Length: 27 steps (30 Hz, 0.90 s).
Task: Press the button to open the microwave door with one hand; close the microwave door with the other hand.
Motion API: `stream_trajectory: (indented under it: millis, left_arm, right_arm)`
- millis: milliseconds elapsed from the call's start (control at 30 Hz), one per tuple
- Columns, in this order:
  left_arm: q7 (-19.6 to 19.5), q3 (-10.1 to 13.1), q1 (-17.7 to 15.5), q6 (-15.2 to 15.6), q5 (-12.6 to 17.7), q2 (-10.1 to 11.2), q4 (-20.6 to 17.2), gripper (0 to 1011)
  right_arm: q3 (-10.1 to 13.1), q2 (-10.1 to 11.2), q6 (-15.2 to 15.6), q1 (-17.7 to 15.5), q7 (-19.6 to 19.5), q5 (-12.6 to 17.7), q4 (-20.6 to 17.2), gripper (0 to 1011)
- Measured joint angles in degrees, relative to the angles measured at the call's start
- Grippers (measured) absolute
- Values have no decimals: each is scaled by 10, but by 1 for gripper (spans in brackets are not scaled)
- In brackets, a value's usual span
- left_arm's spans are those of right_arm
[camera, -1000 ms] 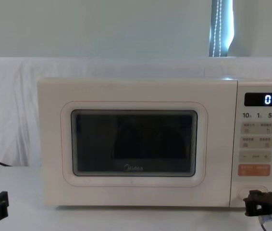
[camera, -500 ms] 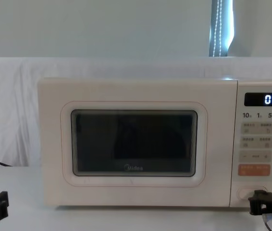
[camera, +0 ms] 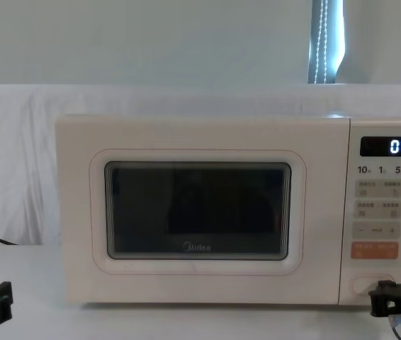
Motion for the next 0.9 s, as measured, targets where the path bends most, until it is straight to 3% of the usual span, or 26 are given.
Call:
stream_trajectory:
  millis: [900]
  left_arm:
    - [0, 0, 0, 0, 0, 0, 0, 1001]
  right_arm:
    - [-8, -6, -1, 17, -6, -14, 23, 0]
